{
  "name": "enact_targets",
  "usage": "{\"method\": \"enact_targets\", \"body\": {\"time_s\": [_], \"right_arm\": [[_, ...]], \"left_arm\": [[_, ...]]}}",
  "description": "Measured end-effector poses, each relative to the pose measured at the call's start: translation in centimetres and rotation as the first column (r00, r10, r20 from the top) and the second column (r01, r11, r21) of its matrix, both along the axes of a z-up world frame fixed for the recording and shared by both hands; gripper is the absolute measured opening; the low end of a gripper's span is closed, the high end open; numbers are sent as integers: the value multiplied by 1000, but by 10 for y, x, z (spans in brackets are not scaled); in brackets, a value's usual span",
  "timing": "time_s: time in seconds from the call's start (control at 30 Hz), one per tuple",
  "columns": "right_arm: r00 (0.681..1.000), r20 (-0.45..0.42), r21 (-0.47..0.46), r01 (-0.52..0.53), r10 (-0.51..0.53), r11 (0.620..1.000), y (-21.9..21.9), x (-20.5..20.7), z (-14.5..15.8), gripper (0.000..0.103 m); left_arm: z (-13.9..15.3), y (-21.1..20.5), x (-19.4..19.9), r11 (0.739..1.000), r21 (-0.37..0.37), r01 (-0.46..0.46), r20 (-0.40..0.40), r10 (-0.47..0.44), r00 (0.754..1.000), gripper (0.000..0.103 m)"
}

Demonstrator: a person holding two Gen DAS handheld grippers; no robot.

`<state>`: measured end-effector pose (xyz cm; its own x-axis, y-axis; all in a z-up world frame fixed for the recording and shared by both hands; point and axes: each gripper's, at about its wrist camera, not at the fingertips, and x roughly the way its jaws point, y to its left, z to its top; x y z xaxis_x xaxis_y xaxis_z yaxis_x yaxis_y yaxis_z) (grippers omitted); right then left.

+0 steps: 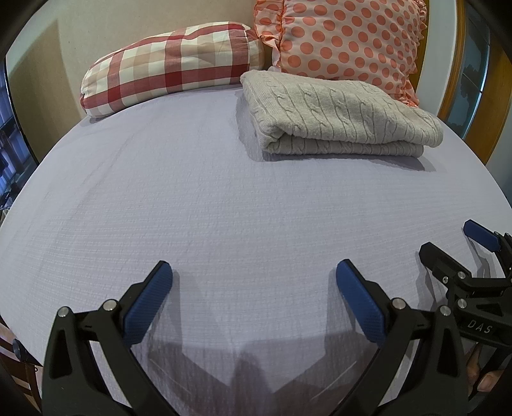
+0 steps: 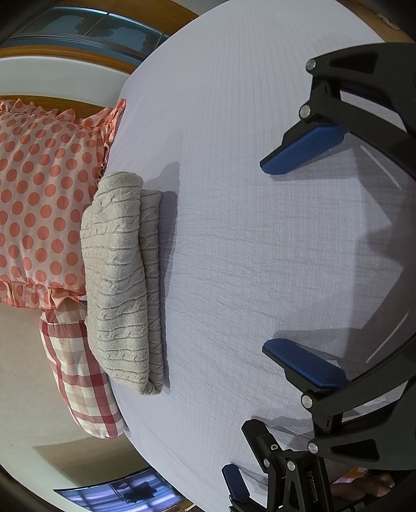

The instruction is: Fold small clothes

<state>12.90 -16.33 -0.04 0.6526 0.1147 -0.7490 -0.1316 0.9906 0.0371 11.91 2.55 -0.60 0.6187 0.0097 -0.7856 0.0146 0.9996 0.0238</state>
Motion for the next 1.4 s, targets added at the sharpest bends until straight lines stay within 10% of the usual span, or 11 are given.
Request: {"method": "enact_targets", "body": {"time_s": [1.4], "right_arm": [[1000,3,1,3,-3,1000,0,-1,0,102]], "left_arm": [[-1,2,2,1000,-2,-1,-20,0,1000,101]]}}
